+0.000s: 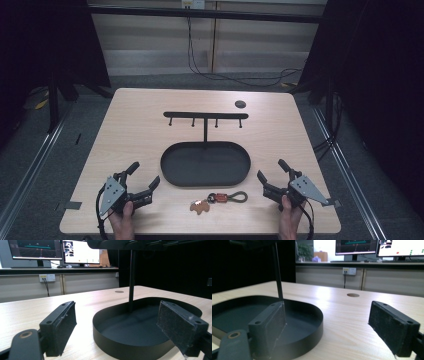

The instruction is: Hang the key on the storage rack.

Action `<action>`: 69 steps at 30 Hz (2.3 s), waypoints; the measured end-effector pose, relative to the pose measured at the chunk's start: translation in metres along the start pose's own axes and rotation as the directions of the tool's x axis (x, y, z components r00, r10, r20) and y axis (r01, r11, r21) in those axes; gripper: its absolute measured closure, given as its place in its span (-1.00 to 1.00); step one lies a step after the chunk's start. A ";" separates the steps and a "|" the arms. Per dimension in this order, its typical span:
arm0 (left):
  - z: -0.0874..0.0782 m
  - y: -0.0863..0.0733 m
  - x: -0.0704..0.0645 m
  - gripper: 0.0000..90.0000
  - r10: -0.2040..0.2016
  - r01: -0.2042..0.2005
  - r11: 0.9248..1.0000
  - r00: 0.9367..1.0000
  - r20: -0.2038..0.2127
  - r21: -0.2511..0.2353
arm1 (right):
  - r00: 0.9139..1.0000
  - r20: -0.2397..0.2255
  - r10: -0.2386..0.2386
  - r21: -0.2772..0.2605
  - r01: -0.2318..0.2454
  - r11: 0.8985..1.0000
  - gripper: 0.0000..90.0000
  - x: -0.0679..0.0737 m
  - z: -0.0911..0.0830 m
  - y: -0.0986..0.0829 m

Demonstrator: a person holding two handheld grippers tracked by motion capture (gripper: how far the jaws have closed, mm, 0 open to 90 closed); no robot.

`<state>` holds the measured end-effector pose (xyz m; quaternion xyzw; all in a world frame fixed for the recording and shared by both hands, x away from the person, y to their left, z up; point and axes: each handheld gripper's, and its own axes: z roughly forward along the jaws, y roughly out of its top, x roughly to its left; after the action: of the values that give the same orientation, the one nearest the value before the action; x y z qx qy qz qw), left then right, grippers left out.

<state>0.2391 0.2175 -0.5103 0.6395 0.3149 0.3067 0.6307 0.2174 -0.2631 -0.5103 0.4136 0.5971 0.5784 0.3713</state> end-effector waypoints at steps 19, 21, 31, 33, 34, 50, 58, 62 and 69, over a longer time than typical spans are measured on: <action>0.000 0.000 0.000 -0.66 0.000 0.000 1.000 1.000 0.000 -0.002 | 0.988 -0.131 0.083 0.231 -0.051 0.972 -0.03 0.000 0.013 0.007; 0.000 0.000 0.000 -0.66 0.000 0.000 1.000 1.000 0.001 0.000 | 0.987 -0.141 0.072 0.278 -0.031 0.960 -0.01 0.004 0.013 0.010; 0.000 0.000 0.000 -0.66 0.001 -0.001 1.000 1.000 -0.003 0.001 | 0.947 -0.289 0.142 0.418 -0.008 0.908 0.14 0.014 0.022 0.012; 0.000 0.000 0.000 -0.66 0.001 -0.001 1.000 1.000 -0.003 0.001 | 0.943 -0.308 0.127 0.432 0.020 0.902 0.12 0.018 0.023 0.015; 0.000 0.000 0.000 -0.66 0.001 -0.001 1.000 1.000 -0.001 -0.001 | 0.940 -0.316 0.128 0.438 0.025 0.899 0.12 0.019 0.024 0.017; 0.000 0.000 0.000 -0.66 0.001 -0.001 1.000 1.000 -0.002 0.001 | 0.877 -0.462 0.134 0.645 0.229 0.729 0.16 0.033 0.051 0.038; 0.000 0.000 0.000 -0.66 0.001 -0.001 1.000 1.000 -0.001 -0.001 | 0.849 -0.517 0.108 0.712 0.357 0.605 0.05 0.039 0.065 0.048; 0.000 0.000 0.000 -0.66 0.001 -0.001 1.000 1.000 -0.001 -0.001 | 0.826 -0.554 0.106 0.732 0.423 0.533 0.34 0.043 0.071 0.051; 0.000 0.000 0.000 -0.66 0.001 -0.001 1.000 1.000 0.000 -0.001 | 0.798 -0.594 0.101 0.741 0.494 0.455 0.54 0.045 0.081 0.050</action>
<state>0.2393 0.2174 -0.5102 0.6394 0.3145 0.3071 0.6309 0.2779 -0.1915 -0.4636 0.2770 0.9313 0.2359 -0.0167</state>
